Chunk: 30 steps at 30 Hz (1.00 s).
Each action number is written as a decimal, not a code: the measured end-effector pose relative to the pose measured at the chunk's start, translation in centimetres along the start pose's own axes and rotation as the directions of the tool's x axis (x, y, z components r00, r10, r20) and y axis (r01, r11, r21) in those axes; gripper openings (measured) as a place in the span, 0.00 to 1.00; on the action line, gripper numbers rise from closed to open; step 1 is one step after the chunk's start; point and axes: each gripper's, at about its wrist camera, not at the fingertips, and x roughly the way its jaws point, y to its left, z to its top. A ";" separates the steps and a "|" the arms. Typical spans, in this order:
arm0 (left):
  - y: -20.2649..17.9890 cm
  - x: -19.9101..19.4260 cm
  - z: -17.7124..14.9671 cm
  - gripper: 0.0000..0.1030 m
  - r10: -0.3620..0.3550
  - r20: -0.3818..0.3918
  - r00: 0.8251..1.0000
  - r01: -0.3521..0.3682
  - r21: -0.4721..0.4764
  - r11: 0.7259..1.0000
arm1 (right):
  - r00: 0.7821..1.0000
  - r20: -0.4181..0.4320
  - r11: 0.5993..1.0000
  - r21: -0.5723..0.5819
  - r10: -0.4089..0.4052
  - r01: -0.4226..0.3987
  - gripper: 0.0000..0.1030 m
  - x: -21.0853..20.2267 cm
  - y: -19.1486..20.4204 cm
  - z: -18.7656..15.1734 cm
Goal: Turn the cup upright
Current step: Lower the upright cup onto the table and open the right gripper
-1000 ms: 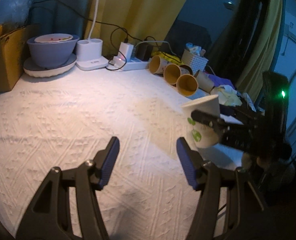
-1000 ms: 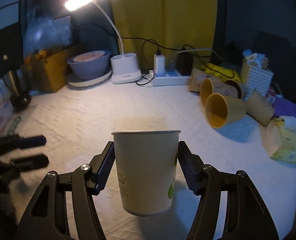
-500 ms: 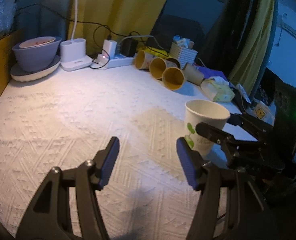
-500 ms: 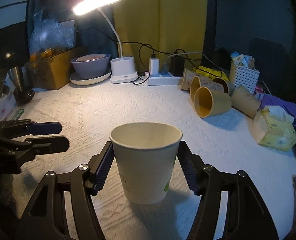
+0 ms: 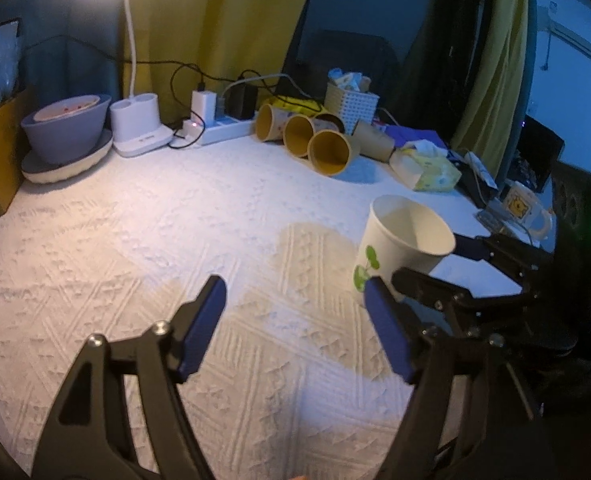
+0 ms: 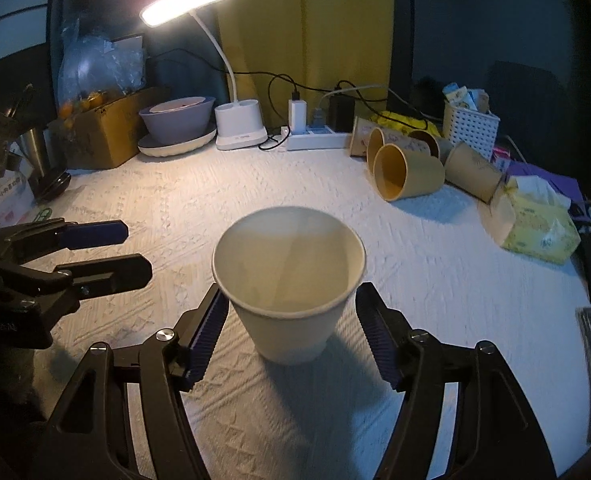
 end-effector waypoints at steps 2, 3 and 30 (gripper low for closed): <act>-0.1 -0.3 -0.1 0.73 0.003 0.004 1.000 -0.003 0.004 1.000 | 1.000 0.009 1.000 0.008 -0.007 0.007 0.78 -0.6 0.0 -0.1; -0.2 -0.5 -0.1 0.74 0.003 0.006 1.000 -0.003 0.006 1.000 | 1.000 0.013 1.000 0.011 -0.009 0.009 0.78 -0.8 0.0 -0.1; -4.5 -7.6 1.0 0.81 0.037 0.216 0.976 -0.063 0.112 0.992 | 0.975 0.130 0.981 0.106 -0.178 0.165 0.78 -10.0 0.2 0.9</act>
